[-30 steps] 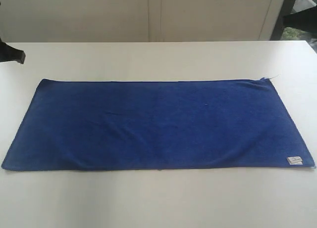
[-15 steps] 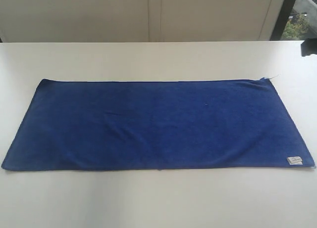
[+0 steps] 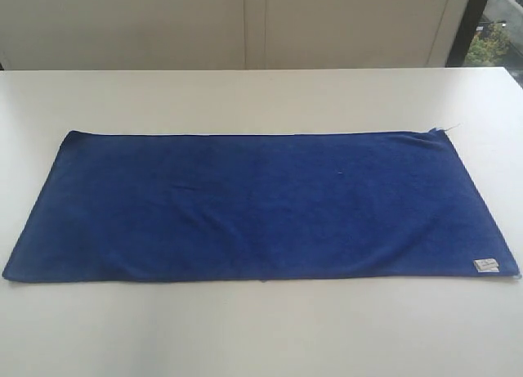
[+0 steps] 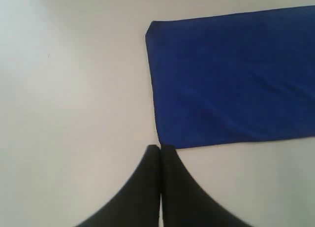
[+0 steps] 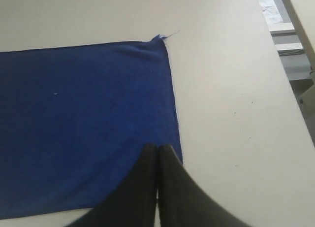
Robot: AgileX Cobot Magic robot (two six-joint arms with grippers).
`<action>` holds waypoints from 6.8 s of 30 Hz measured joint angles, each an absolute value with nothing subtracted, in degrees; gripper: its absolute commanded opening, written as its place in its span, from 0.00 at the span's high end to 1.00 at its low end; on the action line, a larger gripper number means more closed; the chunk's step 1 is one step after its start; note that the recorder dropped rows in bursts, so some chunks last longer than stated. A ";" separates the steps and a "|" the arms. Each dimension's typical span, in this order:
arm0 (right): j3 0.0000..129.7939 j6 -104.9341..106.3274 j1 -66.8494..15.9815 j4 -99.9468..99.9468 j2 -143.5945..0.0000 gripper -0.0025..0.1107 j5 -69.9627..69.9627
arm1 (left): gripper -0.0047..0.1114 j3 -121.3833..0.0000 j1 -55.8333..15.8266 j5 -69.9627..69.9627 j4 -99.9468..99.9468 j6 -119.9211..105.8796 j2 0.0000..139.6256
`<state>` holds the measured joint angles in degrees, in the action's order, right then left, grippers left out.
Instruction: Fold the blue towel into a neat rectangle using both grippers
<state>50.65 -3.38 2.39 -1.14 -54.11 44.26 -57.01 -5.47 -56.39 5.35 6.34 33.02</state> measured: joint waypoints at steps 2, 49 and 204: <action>49.48 -3.38 2.39 -1.14 -54.88 0.98 43.34 | 0.96 -57.01 -5.47 -56.51 5.35 6.34 31.96; 73.78 14.05 7.04 6.79 -116.48 0.67 34.78 | 0.96 -57.01 -5.47 -56.75 5.35 6.34 30.90; 118.64 9.27 -19.26 2.52 -137.00 0.98 58.39 | 0.96 -57.01 -5.47 -56.75 5.35 6.34 30.90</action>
